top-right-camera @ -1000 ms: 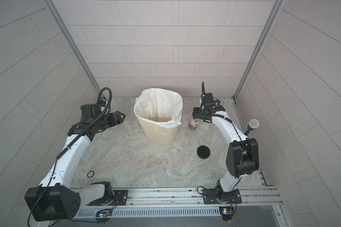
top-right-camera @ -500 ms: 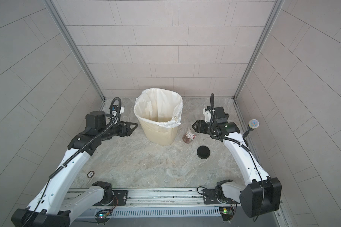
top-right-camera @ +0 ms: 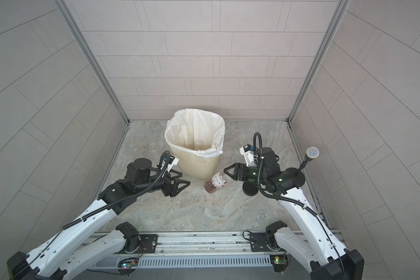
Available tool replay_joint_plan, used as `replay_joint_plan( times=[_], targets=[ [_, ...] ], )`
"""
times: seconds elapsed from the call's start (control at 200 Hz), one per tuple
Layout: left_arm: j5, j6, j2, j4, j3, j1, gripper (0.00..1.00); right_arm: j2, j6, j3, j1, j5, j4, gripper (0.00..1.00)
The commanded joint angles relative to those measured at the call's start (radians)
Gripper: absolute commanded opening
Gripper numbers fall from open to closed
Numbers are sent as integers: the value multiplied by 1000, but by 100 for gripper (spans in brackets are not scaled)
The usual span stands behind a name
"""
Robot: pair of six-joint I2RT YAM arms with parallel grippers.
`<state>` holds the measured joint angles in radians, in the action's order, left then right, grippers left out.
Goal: Empty the moldy dried flower tea in the jars
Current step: Pick up the jar from the center of the board.
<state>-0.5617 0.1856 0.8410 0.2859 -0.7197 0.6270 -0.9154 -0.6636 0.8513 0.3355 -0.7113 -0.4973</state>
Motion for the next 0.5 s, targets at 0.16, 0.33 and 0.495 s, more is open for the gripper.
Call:
replay_joint_plan(
  times=[0.16,0.33,0.495],
  targets=[
    [22,-12,41,-154,20,112,81,-16,-133,2,160,-60,238,47],
    [-57,-32,90,-200,19,146,82,-69,-108,44,234,-89,250,46],
    [-153,-19,112,-252,24,154,82,-100,-102,62,256,-136,283,45]
  ],
)
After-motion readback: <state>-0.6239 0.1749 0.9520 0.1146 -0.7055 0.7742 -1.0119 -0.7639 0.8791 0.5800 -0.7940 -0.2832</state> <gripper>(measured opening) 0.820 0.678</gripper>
